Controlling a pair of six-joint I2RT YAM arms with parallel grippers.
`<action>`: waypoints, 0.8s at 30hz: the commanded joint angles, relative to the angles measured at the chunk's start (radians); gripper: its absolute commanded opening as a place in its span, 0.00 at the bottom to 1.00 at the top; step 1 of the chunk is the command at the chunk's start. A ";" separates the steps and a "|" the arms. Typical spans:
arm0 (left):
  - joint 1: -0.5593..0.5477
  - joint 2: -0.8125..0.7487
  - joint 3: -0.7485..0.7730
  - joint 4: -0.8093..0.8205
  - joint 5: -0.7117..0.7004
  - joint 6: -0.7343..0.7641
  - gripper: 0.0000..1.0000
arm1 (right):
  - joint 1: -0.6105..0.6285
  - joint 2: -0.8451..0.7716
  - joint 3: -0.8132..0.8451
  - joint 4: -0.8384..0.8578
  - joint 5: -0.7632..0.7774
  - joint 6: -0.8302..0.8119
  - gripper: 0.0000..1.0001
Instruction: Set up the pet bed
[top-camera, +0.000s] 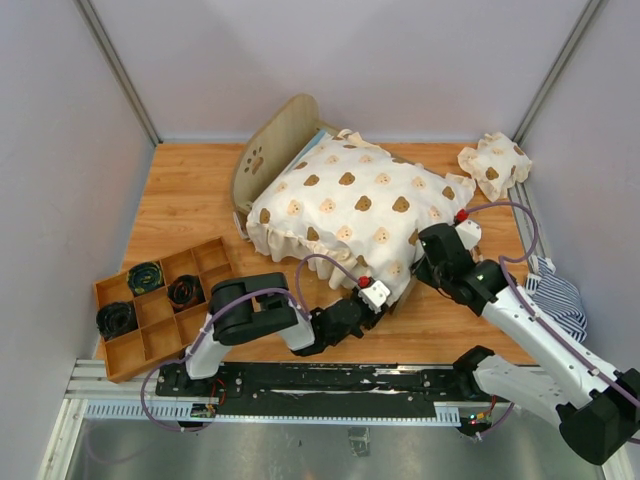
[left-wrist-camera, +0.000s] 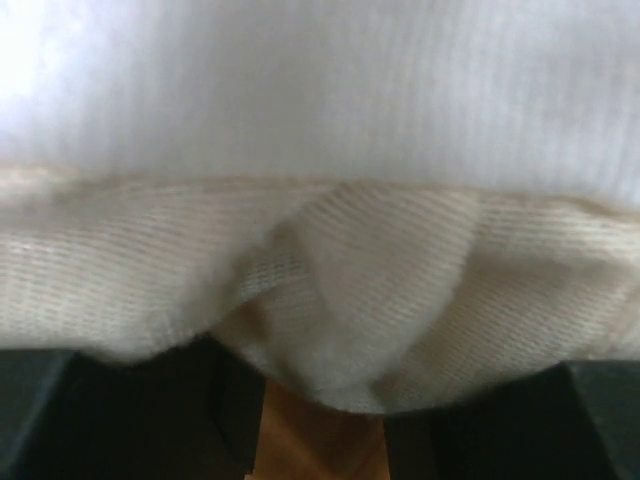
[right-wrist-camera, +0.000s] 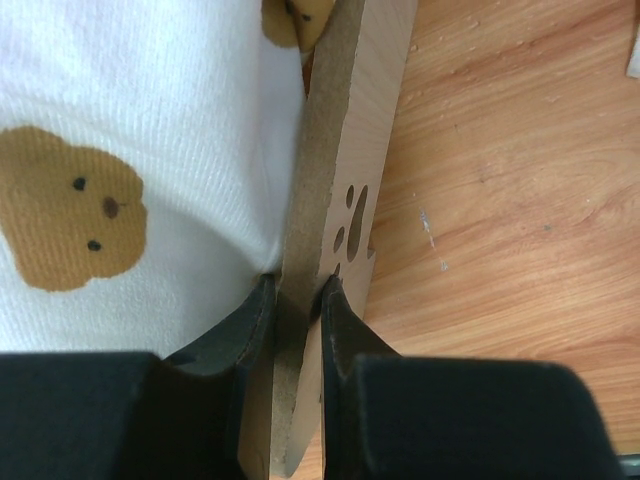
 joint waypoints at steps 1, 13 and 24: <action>0.031 0.047 0.056 0.000 -0.050 0.039 0.37 | 0.016 -0.015 0.031 0.179 -0.092 0.026 0.00; 0.025 -0.194 -0.185 -0.010 0.106 -0.171 0.00 | 0.012 0.077 0.007 0.337 0.024 0.080 0.00; -0.026 -0.298 -0.286 -0.027 0.246 -0.334 0.00 | 0.001 0.238 0.120 0.358 0.128 0.048 0.00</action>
